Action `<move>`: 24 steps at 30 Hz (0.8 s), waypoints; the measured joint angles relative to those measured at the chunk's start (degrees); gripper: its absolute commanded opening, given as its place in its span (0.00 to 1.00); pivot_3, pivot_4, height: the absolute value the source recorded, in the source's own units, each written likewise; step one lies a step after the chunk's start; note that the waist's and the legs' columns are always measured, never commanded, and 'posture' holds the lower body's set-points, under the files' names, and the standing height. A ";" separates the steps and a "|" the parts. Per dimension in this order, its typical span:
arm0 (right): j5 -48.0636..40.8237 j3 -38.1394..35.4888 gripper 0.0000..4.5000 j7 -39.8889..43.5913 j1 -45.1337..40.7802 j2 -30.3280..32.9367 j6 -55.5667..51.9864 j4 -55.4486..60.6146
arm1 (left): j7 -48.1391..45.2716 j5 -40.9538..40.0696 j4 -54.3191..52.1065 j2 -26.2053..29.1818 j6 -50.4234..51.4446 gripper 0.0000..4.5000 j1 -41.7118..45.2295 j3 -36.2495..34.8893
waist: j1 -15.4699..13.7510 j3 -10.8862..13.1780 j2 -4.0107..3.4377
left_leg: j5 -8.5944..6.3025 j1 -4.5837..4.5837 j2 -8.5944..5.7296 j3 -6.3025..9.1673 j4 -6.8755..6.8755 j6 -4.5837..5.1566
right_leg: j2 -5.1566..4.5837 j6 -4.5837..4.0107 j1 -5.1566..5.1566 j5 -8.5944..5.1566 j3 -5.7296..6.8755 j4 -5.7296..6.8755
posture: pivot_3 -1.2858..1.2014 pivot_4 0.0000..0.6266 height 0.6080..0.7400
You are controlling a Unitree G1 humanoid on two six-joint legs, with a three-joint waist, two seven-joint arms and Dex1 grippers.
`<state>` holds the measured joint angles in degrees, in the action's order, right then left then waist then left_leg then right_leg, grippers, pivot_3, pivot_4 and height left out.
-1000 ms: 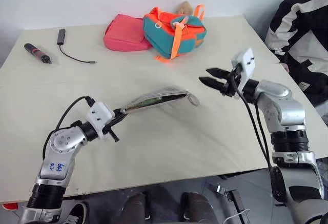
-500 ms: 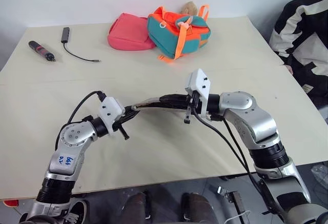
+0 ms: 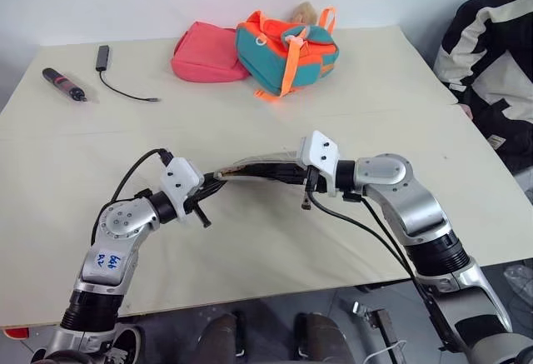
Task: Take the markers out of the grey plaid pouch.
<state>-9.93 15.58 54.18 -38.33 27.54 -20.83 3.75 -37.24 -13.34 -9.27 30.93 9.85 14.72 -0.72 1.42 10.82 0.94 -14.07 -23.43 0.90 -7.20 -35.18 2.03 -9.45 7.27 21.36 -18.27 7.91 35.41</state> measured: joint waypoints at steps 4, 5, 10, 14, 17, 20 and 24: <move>1.67 0.00 0.00 -0.78 -0.01 -0.01 1.15 -0.33 | -0.65 -0.07 -1.33 -0.61 0.17 0.00 0.01 0.13 | 0.00 0.00 0.00 | 0.00 0.01 0.00 0.00 0.00 0.00 | 0.00 0.00 0.00 0.00 0.00 0.00 | 0.52 0.24 1.00; 2.23 0.00 0.00 -1.06 -0.07 -0.01 1.61 -0.94 | -1.13 -0.06 -1.44 -0.60 0.12 0.00 0.00 0.17 | 0.01 0.00 0.00 | 0.01 0.01 0.00 0.00 0.00 -0.01 | 0.01 0.00 -0.01 0.00 0.00 0.00 | 0.52 0.24 1.00; 5.71 0.34 0.13 -2.58 -1.03 -0.21 3.65 -4.54 | -2.90 -0.50 -3.13 -1.06 2.22 0.00 -1.04 1.83 | 0.05 0.00 0.00 | 0.01 0.01 0.00 -0.01 -0.01 0.00 | 0.01 0.00 0.00 0.00 -0.01 0.01 | 0.52 0.24 1.00; 8.65 1.77 0.45 -2.71 -1.27 -0.21 5.89 -5.92 | -2.55 -1.44 -4.74 -2.64 4.54 0.00 -1.23 1.92 | 0.05 0.00 0.00 | 0.03 0.01 0.00 -0.01 -0.01 -0.01 | 0.02 0.00 -0.01 0.00 -0.01 0.02 | 0.52 0.24 1.00; 8.57 1.81 0.68 -2.67 -1.26 -0.72 5.73 -5.95 | -2.45 -1.46 -5.54 -2.95 5.29 0.00 -1.21 1.90 | 0.05 0.00 0.01 | 0.03 0.02 0.00 -0.01 -0.03 0.00 | 0.02 0.00 -0.03 0.00 -0.01 0.03 | 0.52 0.24 1.00; 8.39 1.80 0.92 -2.62 -1.26 -0.87 5.59 -5.94 | -2.47 -1.72 -5.54 -3.34 5.63 0.00 -1.14 1.83 | 0.05 0.00 0.01 | 0.03 0.02 0.00 -0.01 -0.05 0.01 | 0.01 0.00 -0.03 0.00 -0.01 0.03 | 0.52 0.24 1.00; 8.35 1.79 0.98 -2.54 -1.26 -0.87 5.43 -5.35 | -2.48 -2.72 -5.47 -3.78 6.24 0.00 -0.78 1.42 | 0.04 0.00 0.00 | 0.03 0.02 0.00 0.00 -0.05 0.01 | 0.01 0.00 -0.03 0.00 -0.01 0.04 | 0.52 0.24 1.00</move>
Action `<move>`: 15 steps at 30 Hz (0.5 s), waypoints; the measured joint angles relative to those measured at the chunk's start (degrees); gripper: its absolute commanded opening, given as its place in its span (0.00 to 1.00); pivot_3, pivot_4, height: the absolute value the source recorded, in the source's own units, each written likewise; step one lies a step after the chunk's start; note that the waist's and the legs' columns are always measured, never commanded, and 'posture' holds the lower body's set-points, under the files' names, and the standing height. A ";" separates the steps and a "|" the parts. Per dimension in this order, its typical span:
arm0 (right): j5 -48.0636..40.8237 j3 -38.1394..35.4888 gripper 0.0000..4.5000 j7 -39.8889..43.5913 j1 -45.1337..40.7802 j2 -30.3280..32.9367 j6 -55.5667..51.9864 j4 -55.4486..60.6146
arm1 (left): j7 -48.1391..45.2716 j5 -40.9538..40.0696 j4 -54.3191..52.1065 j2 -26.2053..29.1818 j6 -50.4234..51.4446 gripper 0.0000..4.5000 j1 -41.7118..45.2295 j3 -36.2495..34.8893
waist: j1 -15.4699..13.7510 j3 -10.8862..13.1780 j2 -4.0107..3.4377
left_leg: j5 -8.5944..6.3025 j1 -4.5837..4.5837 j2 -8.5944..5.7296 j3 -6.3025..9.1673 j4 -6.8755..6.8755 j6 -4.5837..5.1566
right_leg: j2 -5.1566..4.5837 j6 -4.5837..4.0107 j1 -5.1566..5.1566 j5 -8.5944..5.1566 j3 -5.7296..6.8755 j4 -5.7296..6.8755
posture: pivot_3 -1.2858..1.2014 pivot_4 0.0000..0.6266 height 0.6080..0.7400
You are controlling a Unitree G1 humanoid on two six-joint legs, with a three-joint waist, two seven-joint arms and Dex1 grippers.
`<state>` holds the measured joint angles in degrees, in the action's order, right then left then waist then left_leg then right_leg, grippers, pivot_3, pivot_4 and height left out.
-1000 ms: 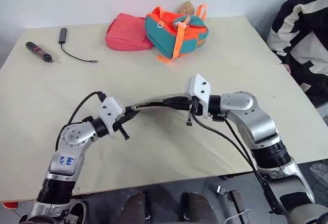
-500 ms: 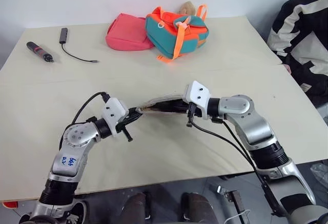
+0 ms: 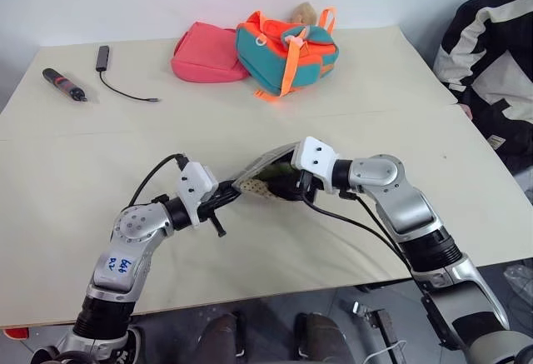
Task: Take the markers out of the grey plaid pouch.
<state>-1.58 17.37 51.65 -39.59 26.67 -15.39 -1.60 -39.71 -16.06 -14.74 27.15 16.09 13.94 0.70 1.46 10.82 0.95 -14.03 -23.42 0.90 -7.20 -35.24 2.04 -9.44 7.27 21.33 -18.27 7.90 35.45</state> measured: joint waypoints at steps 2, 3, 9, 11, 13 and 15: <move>0.00 -0.01 0.98 0.00 0.00 0.00 -0.01 0.04 | 0.14 -0.97 0.02 -0.62 0.92 0.00 0.24 -0.60 | 0.00 0.00 0.00 | 0.00 0.00 0.00 0.00 0.00 0.00 | 0.00 0.00 0.00 0.00 0.00 0.01 | 0.52 0.24 1.00; -0.01 -0.01 0.94 0.00 0.00 0.00 -0.02 0.07 | 0.18 -1.55 0.02 -0.90 1.46 0.00 0.32 -0.77 | 0.00 0.00 0.00 | 0.00 0.00 0.00 0.00 -0.01 0.00 | 0.00 0.00 0.00 0.00 0.00 0.01 | 0.52 0.24 1.00; 0.26 0.17 0.54 0.83 -0.02 0.29 0.27 0.57 | 0.40 -5.82 -0.19 -1.69 6.16 0.00 0.35 -2.52 | 0.00 0.00 0.00 | 0.00 0.00 0.00 0.00 -0.04 0.01 | 0.00 0.00 -0.01 0.00 0.00 0.03 | 0.52 0.24 1.00; 1.66 1.23 0.54 2.42 -0.39 1.89 1.78 1.25 | 0.37 -9.19 -0.46 -1.56 11.05 0.00 0.37 -2.96 | 0.01 0.00 0.00 | 0.00 0.00 0.00 0.00 -0.05 0.01 | 0.00 0.00 -0.01 0.00 -0.01 0.04 | 0.52 0.24 1.00; 2.73 2.55 0.54 4.36 -1.77 3.35 2.75 1.92 | 0.21 -13.14 -0.63 -1.36 16.16 0.00 0.37 -3.68 | 0.03 0.00 0.00 | 0.00 0.00 0.00 0.01 -0.07 0.01 | 0.00 0.00 0.00 0.00 -0.02 0.06 | 0.52 0.24 1.00; 2.68 2.72 0.54 7.33 -2.99 5.42 2.72 3.72 | 0.55 -17.55 -0.86 -1.72 20.21 0.00 1.41 -5.22 | 0.01 0.02 0.02 | 0.01 -0.01 0.01 0.03 -0.13 0.01 | 0.01 0.00 0.00 0.00 -0.03 0.08 | 0.52 0.24 1.00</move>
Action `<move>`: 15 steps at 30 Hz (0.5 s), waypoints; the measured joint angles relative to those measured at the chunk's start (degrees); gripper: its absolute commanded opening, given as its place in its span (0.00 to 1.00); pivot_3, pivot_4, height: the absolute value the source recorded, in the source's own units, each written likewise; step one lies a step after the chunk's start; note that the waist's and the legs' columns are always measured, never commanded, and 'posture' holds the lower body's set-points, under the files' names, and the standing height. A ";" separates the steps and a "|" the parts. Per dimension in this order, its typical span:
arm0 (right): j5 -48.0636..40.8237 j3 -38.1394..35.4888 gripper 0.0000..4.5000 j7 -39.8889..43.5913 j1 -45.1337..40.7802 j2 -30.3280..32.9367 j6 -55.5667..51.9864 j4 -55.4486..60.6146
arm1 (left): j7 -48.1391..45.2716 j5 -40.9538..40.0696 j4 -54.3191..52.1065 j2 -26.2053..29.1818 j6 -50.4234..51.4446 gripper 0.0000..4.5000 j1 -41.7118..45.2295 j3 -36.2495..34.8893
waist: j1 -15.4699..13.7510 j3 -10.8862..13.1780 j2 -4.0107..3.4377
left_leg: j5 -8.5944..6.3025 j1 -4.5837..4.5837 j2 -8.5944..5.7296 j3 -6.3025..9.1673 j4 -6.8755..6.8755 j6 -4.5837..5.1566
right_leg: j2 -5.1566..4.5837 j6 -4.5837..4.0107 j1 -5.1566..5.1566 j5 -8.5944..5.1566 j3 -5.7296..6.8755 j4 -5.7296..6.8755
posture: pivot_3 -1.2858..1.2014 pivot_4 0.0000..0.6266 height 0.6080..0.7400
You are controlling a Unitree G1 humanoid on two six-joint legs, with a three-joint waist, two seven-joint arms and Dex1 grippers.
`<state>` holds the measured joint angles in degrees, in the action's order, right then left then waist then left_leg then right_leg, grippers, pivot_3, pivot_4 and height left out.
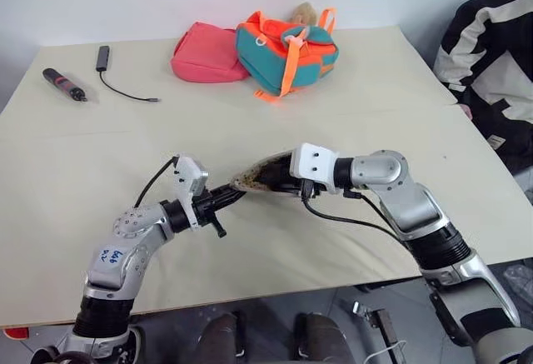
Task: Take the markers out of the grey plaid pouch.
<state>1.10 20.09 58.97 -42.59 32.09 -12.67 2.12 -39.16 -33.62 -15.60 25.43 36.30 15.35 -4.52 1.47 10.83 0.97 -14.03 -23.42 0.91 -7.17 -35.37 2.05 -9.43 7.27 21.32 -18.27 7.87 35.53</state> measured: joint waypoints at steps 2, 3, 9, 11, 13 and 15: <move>-0.12 0.54 0.54 4.71 -1.95 3.62 -0.27 2.08 | 0.77 -3.73 -0.87 -0.22 3.69 0.00 1.35 -1.51 | -0.16 0.01 0.02 | -0.01 0.00 0.00 0.07 -0.12 0.02 | -0.01 0.00 -0.08 0.00 0.01 -0.01 | 0.52 0.24 1.00; -0.16 0.71 0.54 6.81 -2.77 5.36 -0.47 3.07 | 0.92 -4.72 -1.50 -0.18 4.97 0.00 1.76 -1.75 | -0.21 0.01 0.01 | -0.03 0.01 -0.01 0.09 -0.15 0.03 | -0.01 0.00 -0.13 0.00 0.01 -0.02 | 0.52 0.24 1.00; -0.85 1.09 0.54 16.09 -6.66 10.39 -4.82 4.90 | 2.63 -13.31 -2.21 -2.14 13.87 0.00 2.01 -1.93 | -0.20 0.02 0.05 | -0.11 0.06 0.02 0.13 -0.26 0.02 | -0.01 0.00 -0.27 0.00 -0.01 -0.23 | 0.52 0.24 1.00; -0.81 1.91 0.54 17.44 -7.26 10.39 -5.29 5.59 | 4.03 -16.74 -2.18 -3.44 16.70 0.00 2.00 -2.30 | -0.09 0.02 0.05 | -0.11 0.06 0.03 0.14 -0.27 0.00 | -0.01 0.00 -0.27 0.00 -0.07 -0.24 | 0.52 0.24 1.00; -0.57 2.65 0.54 18.64 -7.65 10.39 -5.67 5.81 | 5.63 -20.40 -2.13 -4.72 19.37 0.00 1.98 -3.71 | -0.05 0.03 0.06 | -0.11 0.06 0.03 0.14 -0.28 0.00 | -0.01 0.00 -0.27 0.00 -0.07 -0.22 | 0.52 0.24 1.00; 0.62 4.36 0.54 19.45 -8.60 10.38 -6.15 5.71 | 7.44 -23.61 -1.85 -5.01 21.67 0.00 1.82 -5.35 | -0.03 0.03 0.06 | -0.11 0.08 0.03 0.13 -0.29 0.00 | 0.00 0.00 -0.28 0.00 -0.07 -0.22 | 0.52 0.24 1.00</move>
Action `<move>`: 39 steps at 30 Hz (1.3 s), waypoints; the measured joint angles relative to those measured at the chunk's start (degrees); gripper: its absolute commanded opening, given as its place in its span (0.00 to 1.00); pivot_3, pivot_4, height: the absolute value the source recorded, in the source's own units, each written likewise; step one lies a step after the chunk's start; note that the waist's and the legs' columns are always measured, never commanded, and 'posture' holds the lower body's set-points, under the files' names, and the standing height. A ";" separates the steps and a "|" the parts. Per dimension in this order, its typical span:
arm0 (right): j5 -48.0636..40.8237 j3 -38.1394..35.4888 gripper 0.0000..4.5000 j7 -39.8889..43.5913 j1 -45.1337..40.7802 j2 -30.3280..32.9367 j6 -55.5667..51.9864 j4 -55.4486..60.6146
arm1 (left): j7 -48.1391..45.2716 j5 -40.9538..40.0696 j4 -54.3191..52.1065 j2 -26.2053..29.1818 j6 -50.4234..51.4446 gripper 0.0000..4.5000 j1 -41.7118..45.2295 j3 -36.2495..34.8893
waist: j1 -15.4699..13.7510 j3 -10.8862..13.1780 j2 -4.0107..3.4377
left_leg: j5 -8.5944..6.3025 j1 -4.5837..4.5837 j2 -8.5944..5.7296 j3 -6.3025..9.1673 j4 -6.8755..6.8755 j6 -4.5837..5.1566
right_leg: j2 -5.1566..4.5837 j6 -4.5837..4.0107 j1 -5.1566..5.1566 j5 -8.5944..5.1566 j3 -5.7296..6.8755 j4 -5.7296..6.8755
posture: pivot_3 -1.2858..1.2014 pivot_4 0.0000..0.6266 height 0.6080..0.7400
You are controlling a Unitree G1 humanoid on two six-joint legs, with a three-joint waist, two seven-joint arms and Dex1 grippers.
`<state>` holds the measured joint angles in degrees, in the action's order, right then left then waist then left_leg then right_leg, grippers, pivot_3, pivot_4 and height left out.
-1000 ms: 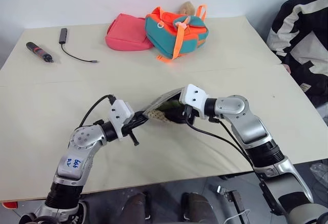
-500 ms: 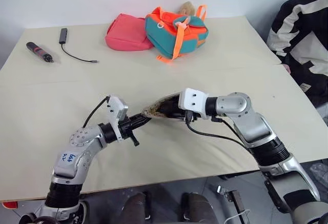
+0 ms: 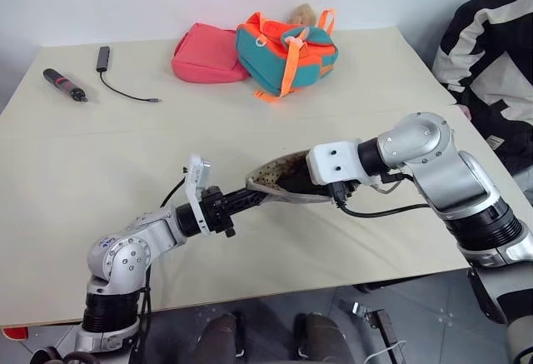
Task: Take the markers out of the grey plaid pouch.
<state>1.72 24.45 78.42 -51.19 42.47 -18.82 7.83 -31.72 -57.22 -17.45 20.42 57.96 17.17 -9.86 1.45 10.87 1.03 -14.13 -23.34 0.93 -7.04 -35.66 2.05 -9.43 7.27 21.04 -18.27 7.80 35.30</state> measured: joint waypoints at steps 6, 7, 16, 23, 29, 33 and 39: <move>4.73 4.86 0.54 -0.27 -0.90 -2.11 3.75 -6.34 | 0.93 0.84 0.32 2.50 0.58 0.00 -2.82 0.53 | -0.02 0.00 0.01 | -0.02 0.00 -0.03 -0.03 -0.14 -0.02 | 0.00 0.00 -0.01 0.00 0.02 0.03 | 0.52 0.24 1.00; 5.31 5.12 0.54 -0.25 -0.94 -2.30 4.08 -6.76 | 0.91 1.19 0.30 2.50 0.28 0.00 -3.09 0.92 | -0.16 0.00 0.01 | -0.11 -0.01 -0.03 -0.01 -0.18 -0.16 | -0.01 0.00 -0.01 0.00 0.01 0.04 | 0.52 0.24 1.00; 9.79 6.73 0.54 -2.11 -1.74 -5.32 8.19 -10.47 | 1.82 3.04 0.26 0.39 -3.56 0.00 -5.45 1.28 | -0.05 0.01 0.02 | -0.28 -0.01 0.01 0.01 -0.30 -0.33 | 0.00 0.00 -0.04 0.00 -0.01 0.09 | 0.52 0.24 1.00; 4.76 1.82 0.54 -1.40 -1.92 -6.41 6.00 -6.91 | 3.33 3.39 0.72 -1.54 -5.85 0.00 -5.14 -0.48 | -0.06 0.01 0.03 | -0.30 -0.02 0.01 0.02 -0.30 -0.30 | 0.00 0.00 -0.04 0.00 -0.01 0.07 | 0.52 0.24 1.00; 7.91 4.41 0.41 -3.36 -1.12 -7.35 9.62 -8.17 | 3.03 2.93 2.78 -1.81 -5.50 0.00 -5.11 -0.52 | -0.02 0.01 0.03 | -0.30 -0.02 0.01 -0.01 -0.30 -0.31 | 0.00 0.00 -0.02 0.00 0.01 0.08 | 0.52 0.24 1.00; 11.45 5.88 0.41 -5.80 -0.55 -8.18 12.44 -11.46 | 3.03 2.29 3.01 -2.14 -4.81 0.00 -5.08 -0.48 | -0.01 0.01 0.03 | -0.30 -0.02 0.01 -0.01 -0.31 -0.30 | 0.00 0.00 -0.02 0.00 0.01 0.09 | 0.52 0.24 1.00; 14.21 5.89 0.41 -8.11 -1.58 -9.66 14.50 -14.34 | 2.89 1.50 3.33 -2.15 -4.15 0.00 -5.10 -0.58 | 0.02 0.01 0.03 | -0.30 -0.02 0.01 -0.01 -0.33 -0.31 | 0.00 0.00 -0.02 0.00 0.00 0.12 | 0.52 0.24 1.00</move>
<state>15.93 30.34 70.31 -52.77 32.81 -4.32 -6.51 -28.83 -55.73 -14.12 18.27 53.81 12.07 -10.44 1.47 10.88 1.06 -14.43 -23.36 0.94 -7.05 -35.99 1.74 -9.43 7.27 21.02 -18.27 7.80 35.42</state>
